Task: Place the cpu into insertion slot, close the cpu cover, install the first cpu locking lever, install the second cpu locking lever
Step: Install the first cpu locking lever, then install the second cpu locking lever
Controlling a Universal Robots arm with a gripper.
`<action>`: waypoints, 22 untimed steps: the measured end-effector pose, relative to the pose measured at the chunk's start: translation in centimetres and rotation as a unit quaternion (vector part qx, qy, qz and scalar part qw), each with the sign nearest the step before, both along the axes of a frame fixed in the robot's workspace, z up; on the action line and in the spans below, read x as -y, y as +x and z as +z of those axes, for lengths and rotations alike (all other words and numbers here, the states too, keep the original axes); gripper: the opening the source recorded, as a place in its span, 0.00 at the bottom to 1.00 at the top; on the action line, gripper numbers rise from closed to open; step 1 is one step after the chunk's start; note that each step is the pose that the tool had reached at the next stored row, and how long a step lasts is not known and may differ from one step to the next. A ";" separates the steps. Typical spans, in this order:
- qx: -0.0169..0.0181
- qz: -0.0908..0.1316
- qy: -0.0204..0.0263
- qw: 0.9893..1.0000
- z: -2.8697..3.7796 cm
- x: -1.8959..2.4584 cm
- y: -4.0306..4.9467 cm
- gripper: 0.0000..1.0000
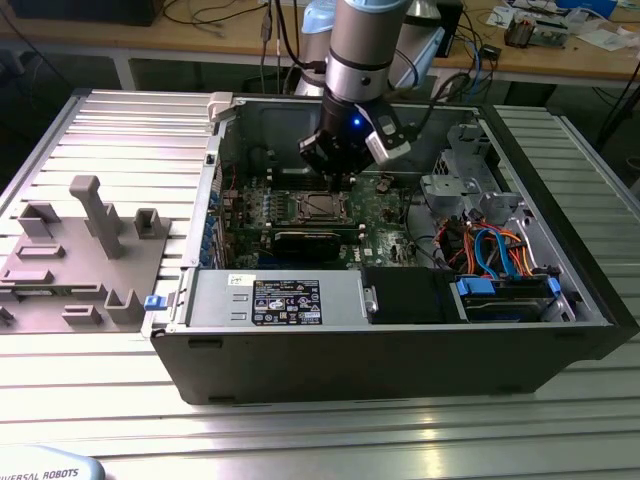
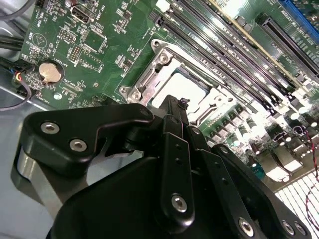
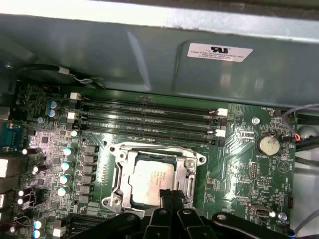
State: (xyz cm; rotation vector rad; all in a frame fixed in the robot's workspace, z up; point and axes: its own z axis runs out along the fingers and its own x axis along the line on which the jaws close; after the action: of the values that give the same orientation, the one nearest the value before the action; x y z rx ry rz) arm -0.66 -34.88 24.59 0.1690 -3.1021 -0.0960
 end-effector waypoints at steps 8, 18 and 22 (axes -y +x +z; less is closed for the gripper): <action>0.000 0.000 0.000 1.000 0.15 0.00 0.00 0.11; 0.000 0.000 0.001 1.000 0.15 1.29 0.00 0.11; 0.000 0.000 0.009 1.000 0.15 2.66 0.01 0.11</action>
State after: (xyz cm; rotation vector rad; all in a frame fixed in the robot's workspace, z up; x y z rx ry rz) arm -0.65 -37.54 24.74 0.1697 -3.1021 -0.1250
